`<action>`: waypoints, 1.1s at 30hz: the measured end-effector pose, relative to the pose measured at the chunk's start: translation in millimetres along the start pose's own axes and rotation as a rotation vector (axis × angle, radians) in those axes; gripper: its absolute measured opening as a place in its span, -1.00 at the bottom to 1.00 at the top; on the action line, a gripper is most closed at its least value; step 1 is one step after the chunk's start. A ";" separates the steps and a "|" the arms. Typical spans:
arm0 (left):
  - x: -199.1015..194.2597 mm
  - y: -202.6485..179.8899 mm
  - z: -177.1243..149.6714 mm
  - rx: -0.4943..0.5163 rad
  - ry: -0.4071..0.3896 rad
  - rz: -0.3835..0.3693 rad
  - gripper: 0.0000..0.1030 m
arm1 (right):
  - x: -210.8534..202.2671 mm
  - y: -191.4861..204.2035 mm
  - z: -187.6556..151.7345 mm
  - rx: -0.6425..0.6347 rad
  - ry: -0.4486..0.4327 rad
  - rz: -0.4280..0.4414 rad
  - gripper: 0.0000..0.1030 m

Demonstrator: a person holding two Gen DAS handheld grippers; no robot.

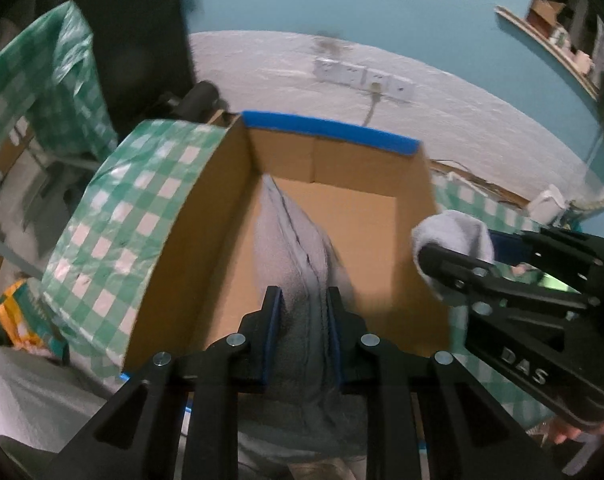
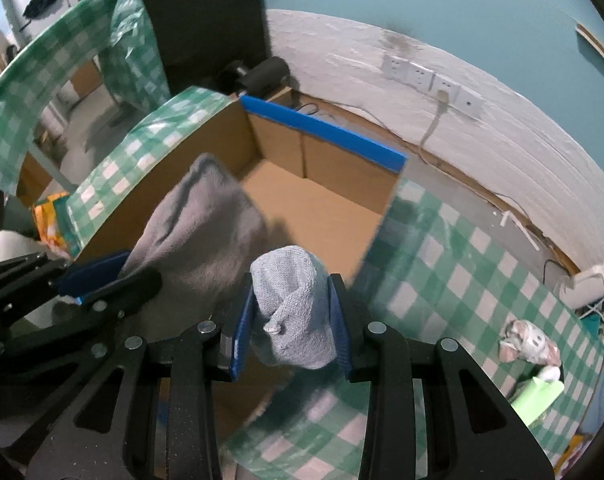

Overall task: Organize soft objects
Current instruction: 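Carry the fleece sleeve and grey sock with both grippers into the cardboard box, then open both grippers to drop the sleeve and sock in the box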

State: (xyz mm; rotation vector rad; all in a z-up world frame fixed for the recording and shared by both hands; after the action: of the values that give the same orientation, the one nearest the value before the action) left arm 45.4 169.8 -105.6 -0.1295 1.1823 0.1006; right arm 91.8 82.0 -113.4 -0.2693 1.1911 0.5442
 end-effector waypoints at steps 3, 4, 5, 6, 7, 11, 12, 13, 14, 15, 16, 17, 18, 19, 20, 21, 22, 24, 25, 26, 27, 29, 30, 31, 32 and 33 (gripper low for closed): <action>11.2 14.3 -0.4 -0.042 0.033 -0.016 -0.19 | 8.9 9.6 2.3 -0.014 0.018 0.017 -0.31; 13.7 18.0 0.1 -0.061 0.038 -0.022 -0.10 | 11.2 11.5 3.3 -0.012 0.017 0.017 -0.30; 14.7 22.0 0.3 -0.081 0.037 -0.027 -0.05 | 12.3 13.1 3.9 -0.012 0.016 0.016 -0.18; 15.1 25.0 0.5 -0.091 0.037 -0.018 0.09 | 13.6 12.8 4.2 -0.007 0.017 0.005 -0.11; 14.9 27.5 0.3 -0.095 0.036 -0.001 0.21 | 14.3 12.4 4.4 -0.002 0.019 -0.002 -0.08; 15.7 36.2 -0.8 -0.109 0.034 0.027 0.40 | 12.9 2.9 3.8 0.039 0.017 -0.012 0.26; 15.7 36.7 -0.9 -0.113 0.035 0.021 0.45 | 12.0 1.5 3.4 0.045 0.015 -0.012 0.31; 15.9 37.1 -1.0 -0.117 0.038 0.017 0.48 | 10.2 -1.5 2.8 0.054 0.012 -0.011 0.31; 15.8 36.5 -0.9 -0.118 0.038 0.013 0.48 | 9.2 -2.7 2.1 0.057 0.010 -0.010 0.31; 15.6 35.0 -0.5 -0.115 0.036 0.011 0.48 | 8.0 -4.2 1.1 0.059 0.008 -0.010 0.31; 14.7 33.0 -0.1 -0.110 0.032 0.012 0.49 | 6.4 -5.5 0.4 0.060 0.005 -0.012 0.31; 13.6 30.8 0.3 -0.103 0.028 0.012 0.49 | 4.3 -7.3 -0.7 0.062 0.001 -0.014 0.31; 12.7 28.6 0.9 -0.095 0.024 0.013 0.49 | 2.3 -9.0 -1.8 0.064 -0.001 -0.015 0.31; 11.3 25.7 1.6 -0.087 0.020 0.013 0.49 | 0.8 -10.3 -2.7 0.066 -0.002 -0.015 0.31; 10.0 23.5 2.1 -0.084 0.017 0.012 0.49 | -1.4 -13.0 -4.0 0.070 -0.004 -0.014 0.31; 8.4 20.7 2.8 -0.083 0.012 0.005 0.49 | -4.0 -15.8 -5.5 0.075 -0.009 -0.014 0.31; 6.8 18.0 3.3 -0.079 0.008 -0.002 0.50 | -5.7 -17.6 -6.5 0.079 -0.011 -0.015 0.31; 3.8 12.5 4.0 -0.070 -0.001 -0.014 0.53 | -10.6 -22.5 -10.2 0.086 -0.016 -0.017 0.31; 2.8 9.7 4.2 -0.066 -0.002 -0.018 0.55 | -12.9 -25.2 -12.4 0.089 -0.019 -0.018 0.31; 1.5 6.3 4.3 -0.061 -0.005 -0.022 0.55 | -15.8 -28.7 -15.3 0.094 -0.023 -0.020 0.32; 0.2 2.4 4.5 -0.053 -0.010 -0.027 0.56 | -17.6 -31.8 -17.3 0.098 -0.024 -0.022 0.32; -1.9 -6.7 4.6 -0.033 -0.014 -0.034 0.56 | -22.2 -38.0 -22.6 0.107 -0.027 -0.027 0.32; -2.9 -10.7 4.3 -0.026 -0.016 -0.037 0.56 | -24.3 -40.8 -25.2 0.110 -0.028 -0.030 0.32; -4.3 -16.7 4.4 -0.015 -0.020 -0.040 0.56 | -27.3 -44.7 -28.4 0.115 -0.032 -0.034 0.32; -5.3 -20.9 4.3 -0.008 -0.023 -0.042 0.56 | -29.7 -47.7 -30.9 0.117 -0.034 -0.035 0.32; -6.3 -25.7 4.0 0.002 -0.025 -0.044 0.56 | -31.9 -50.4 -33.5 0.120 -0.037 -0.037 0.32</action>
State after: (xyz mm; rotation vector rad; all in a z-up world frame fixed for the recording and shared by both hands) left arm 50.4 144.9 -97.0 -0.1518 1.1545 0.0625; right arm 83.4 15.4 -100.0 -0.1783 1.1756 0.4417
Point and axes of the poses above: each gripper's, at about its wrist camera, not at the fingertips, and x roughly the way its jaws point, y to its left, z to its top, the point moved 6 cm from there along x, roughly the way its jaws point, and after that the axes turned 7 degrees about y, right-handed, at the moved point
